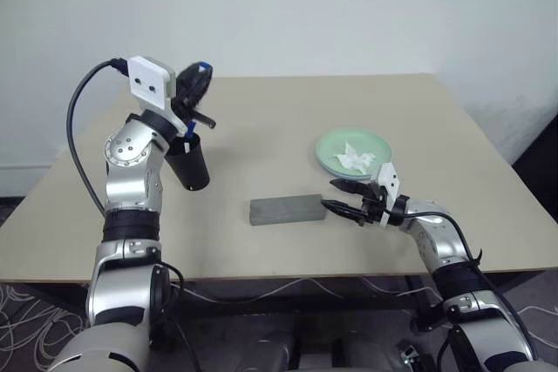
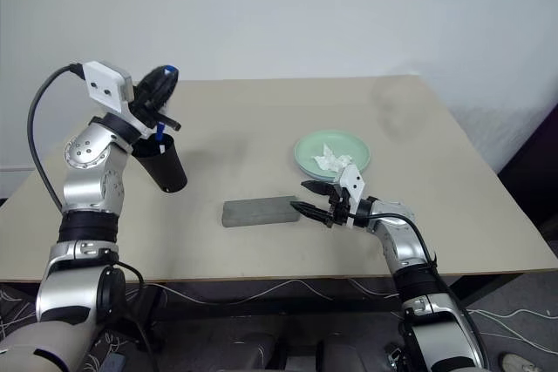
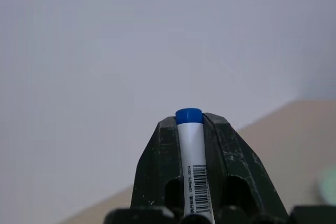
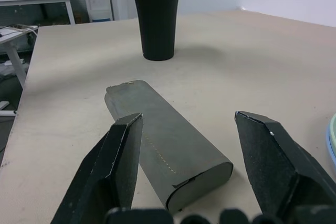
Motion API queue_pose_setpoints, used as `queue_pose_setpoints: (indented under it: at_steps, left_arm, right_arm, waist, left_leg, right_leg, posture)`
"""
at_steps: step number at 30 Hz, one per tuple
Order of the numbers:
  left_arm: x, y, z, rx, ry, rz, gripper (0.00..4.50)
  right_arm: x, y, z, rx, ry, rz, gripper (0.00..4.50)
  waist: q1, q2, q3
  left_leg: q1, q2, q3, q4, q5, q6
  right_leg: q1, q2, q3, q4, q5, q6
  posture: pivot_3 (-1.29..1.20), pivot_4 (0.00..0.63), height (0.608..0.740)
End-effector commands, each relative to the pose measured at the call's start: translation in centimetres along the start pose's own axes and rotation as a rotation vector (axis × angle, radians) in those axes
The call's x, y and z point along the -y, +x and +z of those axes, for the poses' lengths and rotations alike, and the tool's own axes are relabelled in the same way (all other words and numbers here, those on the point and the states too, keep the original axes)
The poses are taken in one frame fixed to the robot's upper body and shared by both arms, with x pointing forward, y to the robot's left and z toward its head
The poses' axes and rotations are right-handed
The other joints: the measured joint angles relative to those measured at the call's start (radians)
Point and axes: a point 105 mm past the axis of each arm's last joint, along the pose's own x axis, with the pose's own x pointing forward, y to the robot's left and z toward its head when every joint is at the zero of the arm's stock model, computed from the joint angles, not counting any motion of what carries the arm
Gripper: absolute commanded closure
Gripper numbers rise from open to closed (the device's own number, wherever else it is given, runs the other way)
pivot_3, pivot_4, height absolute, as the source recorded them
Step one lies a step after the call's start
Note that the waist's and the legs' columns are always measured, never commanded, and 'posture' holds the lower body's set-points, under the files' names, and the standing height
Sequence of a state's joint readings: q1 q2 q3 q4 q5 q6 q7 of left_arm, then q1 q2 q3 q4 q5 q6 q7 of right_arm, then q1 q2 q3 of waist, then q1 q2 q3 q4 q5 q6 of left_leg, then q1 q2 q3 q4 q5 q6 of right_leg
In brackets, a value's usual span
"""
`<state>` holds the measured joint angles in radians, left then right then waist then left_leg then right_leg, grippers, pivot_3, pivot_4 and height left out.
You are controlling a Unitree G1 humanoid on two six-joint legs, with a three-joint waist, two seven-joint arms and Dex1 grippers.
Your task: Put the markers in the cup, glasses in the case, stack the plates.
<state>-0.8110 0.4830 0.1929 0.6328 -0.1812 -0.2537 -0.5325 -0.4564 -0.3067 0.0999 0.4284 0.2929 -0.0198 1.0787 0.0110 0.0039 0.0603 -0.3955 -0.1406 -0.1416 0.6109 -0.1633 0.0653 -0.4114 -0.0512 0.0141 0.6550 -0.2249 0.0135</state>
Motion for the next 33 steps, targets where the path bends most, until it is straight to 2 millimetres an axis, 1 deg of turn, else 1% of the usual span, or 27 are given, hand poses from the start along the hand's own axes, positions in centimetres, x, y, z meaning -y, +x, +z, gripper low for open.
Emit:
queue_pose_setpoints:
  at_steps: [1,3,6,10,19,20,22,30,33]
  left_arm:
    - [-2.1,0.5,0.8,0.04,0.113,0.119,4.33]
    - [-2.7,0.4,0.4,0.031,0.145,0.165,4.33]
    - [-3.1,0.2,-0.6,0.005,0.168,0.194,4.33]
    - [-2.8,0.0,-1.9,-0.029,0.162,0.208,4.33]
    - [-2.2,0.2,-3.0,-0.057,0.138,0.21,4.33]
    - [-2.2,0.2,-3.1,-0.059,0.136,0.211,3.6]
    - [-2.1,0.2,-3.2,-0.064,0.135,0.212,2.99]
    - [-2.0,0.0,-3.7,-0.08,0.151,0.219,0.28]
    - [-2.0,0.0,-3.6,-0.077,0.154,0.214,0.28]
  right_arm:
    - [0.4,0.0,1.5,0.041,-0.052,-0.01,1.45]
    - [0.5,-0.1,1.5,0.042,-0.052,-0.015,1.45]
    - [0.4,-0.3,1.4,0.039,-0.05,-0.019,1.45]
    - [0.5,-0.4,1.4,0.038,-0.049,-0.023,1.45]
    - [0.6,-0.4,1.5,0.039,-0.051,-0.025,1.45]
    - [0.6,-0.4,1.5,0.04,-0.051,-0.025,1.45]
    - [0.5,-0.4,1.6,0.041,-0.051,-0.024,1.45]
    - [0.6,-0.3,1.8,0.049,-0.048,-0.024,1.45]
    - [0.6,-0.3,1.8,0.051,-0.048,-0.023,1.45]
  waist:
    - [0.0,0.0,0.0]
    - [0.0,0.0,0.0]
    - [0.0,0.0,0.0]
    - [0.0,-0.001,0.0]
    - [0.0,-0.001,0.0]
    - [0.0,-0.001,0.0]
    - [0.0,-0.001,0.0]
    - [0.0,-0.002,0.0]
    - [0.0,-0.002,0.0]
  left_leg:
    - [0.0,0.0,0.0,0.0,0.0,0.0]
    - [0.0,0.0,0.0,0.001,0.0,0.0]
    - [0.0,0.0,0.0,0.001,0.0,0.0]
    - [0.0,0.0,-0.001,0.002,0.0,0.0]
    - [0.0,0.0,0.0,0.003,0.0,0.0]
    - [0.0,0.0,0.0,0.003,0.0,0.0]
    - [0.0,0.0,0.0,0.003,0.0,0.0]
    - [0.0,0.0,0.0,0.003,0.0,0.0]
    - [0.0,0.0,0.0,0.003,0.0,0.0]
  right_leg:
    - [0.0,0.0,0.0,0.0,0.0,0.0]
    - [0.0,0.0,-0.001,0.001,0.0,0.0]
    - [0.0,0.0,-0.001,0.001,0.0,0.0]
    - [0.0,0.0,-0.002,0.001,0.0,0.0]
    - [0.001,0.0,-0.003,0.002,0.0,0.0]
    - [0.001,0.0,-0.003,0.002,0.0,0.0]
    - [0.001,0.0,-0.003,0.002,0.0,0.0]
    - [0.001,0.0,-0.003,0.002,0.0,0.0]
    - [0.001,0.0,-0.003,0.002,0.0,0.0]
  posture:
    - [0.0,0.0,0.738]
    - [0.0,0.0,0.738]
    - [0.0,0.0,0.738]
    - [0.0,0.0,0.738]
    - [0.0,0.0,0.738]
    - [0.0,0.0,0.738]
    - [0.0,0.0,0.738]
    - [0.0,0.0,0.738]
    - [0.0,0.0,0.738]
